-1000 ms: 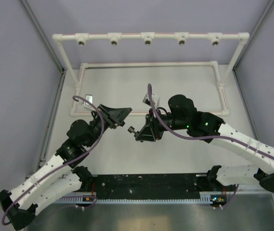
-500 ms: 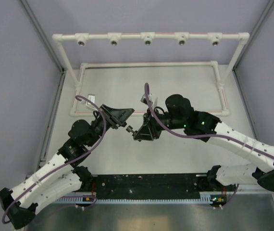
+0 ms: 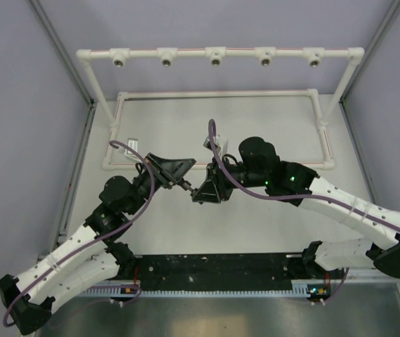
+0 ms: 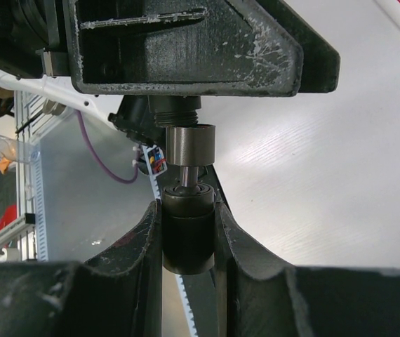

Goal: Install the water faucets
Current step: Pick up the adaptor at the center of the board.

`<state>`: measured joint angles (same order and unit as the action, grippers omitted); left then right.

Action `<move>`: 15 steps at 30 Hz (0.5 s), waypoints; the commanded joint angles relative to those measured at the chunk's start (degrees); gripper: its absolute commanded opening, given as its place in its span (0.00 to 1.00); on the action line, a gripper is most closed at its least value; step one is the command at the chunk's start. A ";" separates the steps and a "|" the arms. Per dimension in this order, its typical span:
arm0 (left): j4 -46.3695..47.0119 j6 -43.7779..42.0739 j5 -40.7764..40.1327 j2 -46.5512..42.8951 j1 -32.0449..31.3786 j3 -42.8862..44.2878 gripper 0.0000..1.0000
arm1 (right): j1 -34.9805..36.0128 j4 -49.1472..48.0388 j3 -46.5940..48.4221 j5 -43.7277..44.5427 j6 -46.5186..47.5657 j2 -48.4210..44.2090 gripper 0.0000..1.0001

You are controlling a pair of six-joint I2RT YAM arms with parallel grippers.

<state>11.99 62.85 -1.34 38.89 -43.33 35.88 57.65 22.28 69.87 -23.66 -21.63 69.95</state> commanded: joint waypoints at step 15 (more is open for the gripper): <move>5.24 3.07 -2.17 -2.25 -0.26 -1.51 0.00 | 0.62 -7.34 0.54 -0.07 -2.36 -2.28 0.00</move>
<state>12.56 64.82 -3.53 37.26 -43.33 34.63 57.65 20.91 69.80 -23.07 -23.03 69.78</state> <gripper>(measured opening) 0.341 0.240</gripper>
